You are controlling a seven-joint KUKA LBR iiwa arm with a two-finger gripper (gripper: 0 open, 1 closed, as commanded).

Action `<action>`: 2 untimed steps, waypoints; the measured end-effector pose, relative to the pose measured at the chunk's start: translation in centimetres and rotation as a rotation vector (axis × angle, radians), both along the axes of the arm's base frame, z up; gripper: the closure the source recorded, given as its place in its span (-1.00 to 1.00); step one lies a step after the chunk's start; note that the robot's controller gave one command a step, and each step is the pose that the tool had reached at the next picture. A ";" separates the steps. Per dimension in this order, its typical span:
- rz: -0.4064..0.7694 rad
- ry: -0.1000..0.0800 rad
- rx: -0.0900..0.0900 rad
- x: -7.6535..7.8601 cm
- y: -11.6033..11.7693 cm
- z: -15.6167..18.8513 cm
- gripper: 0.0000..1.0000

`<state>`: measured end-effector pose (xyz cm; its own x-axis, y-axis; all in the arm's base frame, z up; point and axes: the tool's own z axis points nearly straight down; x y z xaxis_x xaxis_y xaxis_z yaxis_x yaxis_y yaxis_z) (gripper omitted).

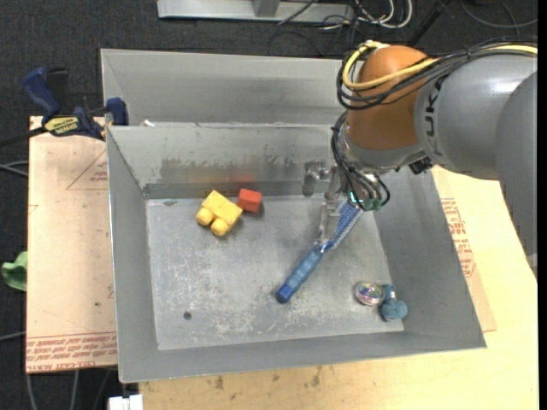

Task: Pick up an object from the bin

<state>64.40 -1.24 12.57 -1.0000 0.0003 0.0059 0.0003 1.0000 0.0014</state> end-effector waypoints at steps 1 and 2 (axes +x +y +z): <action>0.192 -0.004 -0.002 -5.8 -10.7 -5.7 -1.00; 0.197 -0.008 0.000 -5.6 -10.3 -5.6 1.00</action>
Offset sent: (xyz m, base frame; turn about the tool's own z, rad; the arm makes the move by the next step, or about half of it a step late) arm -0.0563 -0.1033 -0.0557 -0.1989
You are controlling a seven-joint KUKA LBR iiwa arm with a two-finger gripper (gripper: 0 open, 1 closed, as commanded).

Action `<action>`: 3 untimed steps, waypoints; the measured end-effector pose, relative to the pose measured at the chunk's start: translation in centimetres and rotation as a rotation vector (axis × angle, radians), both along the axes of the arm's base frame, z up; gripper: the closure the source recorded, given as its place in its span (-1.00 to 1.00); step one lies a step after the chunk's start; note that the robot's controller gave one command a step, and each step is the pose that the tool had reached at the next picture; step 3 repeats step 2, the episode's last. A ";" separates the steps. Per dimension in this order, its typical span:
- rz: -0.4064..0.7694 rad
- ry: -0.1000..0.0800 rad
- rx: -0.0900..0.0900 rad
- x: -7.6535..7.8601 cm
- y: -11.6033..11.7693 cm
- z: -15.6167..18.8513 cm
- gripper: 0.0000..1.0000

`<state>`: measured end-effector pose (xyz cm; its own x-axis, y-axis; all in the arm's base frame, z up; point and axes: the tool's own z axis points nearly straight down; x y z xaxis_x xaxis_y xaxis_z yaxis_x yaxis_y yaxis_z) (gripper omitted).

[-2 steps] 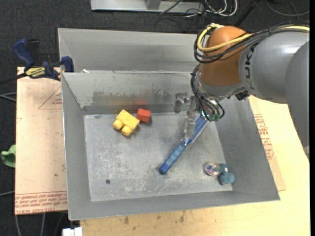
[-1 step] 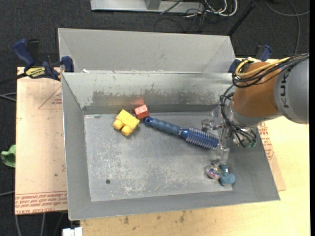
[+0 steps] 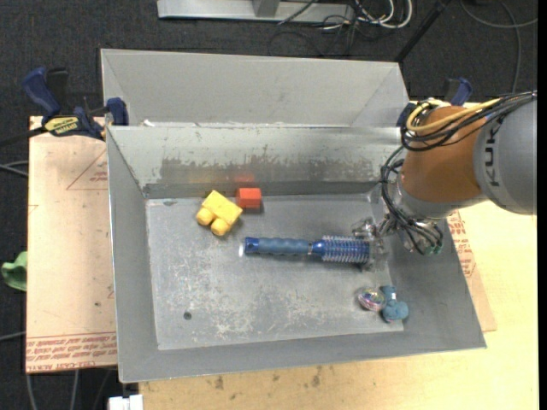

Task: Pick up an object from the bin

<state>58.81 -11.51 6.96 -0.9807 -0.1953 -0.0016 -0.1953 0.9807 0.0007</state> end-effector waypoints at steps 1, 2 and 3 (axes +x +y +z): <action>0.020 -0.007 -0.004 -2.6 -3.4 11.7 1.00; 0.304 -0.004 -0.003 -4.7 -3.5 17.6 1.00; 0.304 -0.004 -0.003 -4.7 -3.5 17.6 1.00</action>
Offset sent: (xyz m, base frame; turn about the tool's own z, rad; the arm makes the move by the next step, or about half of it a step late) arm -0.0274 -0.0326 0.1133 -0.0252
